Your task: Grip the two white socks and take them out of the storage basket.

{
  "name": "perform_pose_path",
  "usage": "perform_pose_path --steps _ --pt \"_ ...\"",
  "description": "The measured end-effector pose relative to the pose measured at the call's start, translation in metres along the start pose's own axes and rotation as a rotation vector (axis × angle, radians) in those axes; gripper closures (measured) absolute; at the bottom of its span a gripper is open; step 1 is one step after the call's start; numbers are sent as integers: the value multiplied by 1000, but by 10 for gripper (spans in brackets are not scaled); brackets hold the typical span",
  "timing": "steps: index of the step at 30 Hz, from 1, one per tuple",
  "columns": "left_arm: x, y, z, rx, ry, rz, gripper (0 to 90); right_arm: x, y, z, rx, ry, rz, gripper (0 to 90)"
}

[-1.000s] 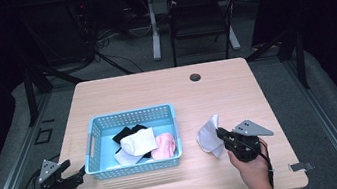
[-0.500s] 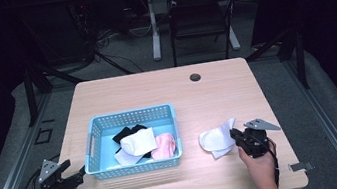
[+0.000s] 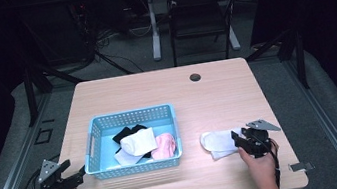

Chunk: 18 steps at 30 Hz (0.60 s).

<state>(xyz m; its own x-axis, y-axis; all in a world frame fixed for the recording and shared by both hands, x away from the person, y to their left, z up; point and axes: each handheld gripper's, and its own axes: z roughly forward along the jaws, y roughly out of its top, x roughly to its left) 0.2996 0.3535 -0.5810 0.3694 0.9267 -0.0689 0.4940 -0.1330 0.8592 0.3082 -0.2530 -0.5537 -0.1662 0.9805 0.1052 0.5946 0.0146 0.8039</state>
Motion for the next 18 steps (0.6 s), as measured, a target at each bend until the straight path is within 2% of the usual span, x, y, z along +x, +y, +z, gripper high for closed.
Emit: perform_pose_path --steps 3,7,8,13,18 --pt "0 0 0 4 2 1 222 1 0 1 -10 -28 -28 451" --pt "0 0 0 3 3 -1 222 3 4 -1 -7 -23 -60 399" --pt "0 0 0 4 3 -1 222 4 8 -2 2 -9 -62 386" --pt "0 0 0 1 0 -4 222 9 19 -10 -3 -8 -94 387" --pt "0 0 0 4 3 -1 222 17 29 -15 -15 14 -105 416"
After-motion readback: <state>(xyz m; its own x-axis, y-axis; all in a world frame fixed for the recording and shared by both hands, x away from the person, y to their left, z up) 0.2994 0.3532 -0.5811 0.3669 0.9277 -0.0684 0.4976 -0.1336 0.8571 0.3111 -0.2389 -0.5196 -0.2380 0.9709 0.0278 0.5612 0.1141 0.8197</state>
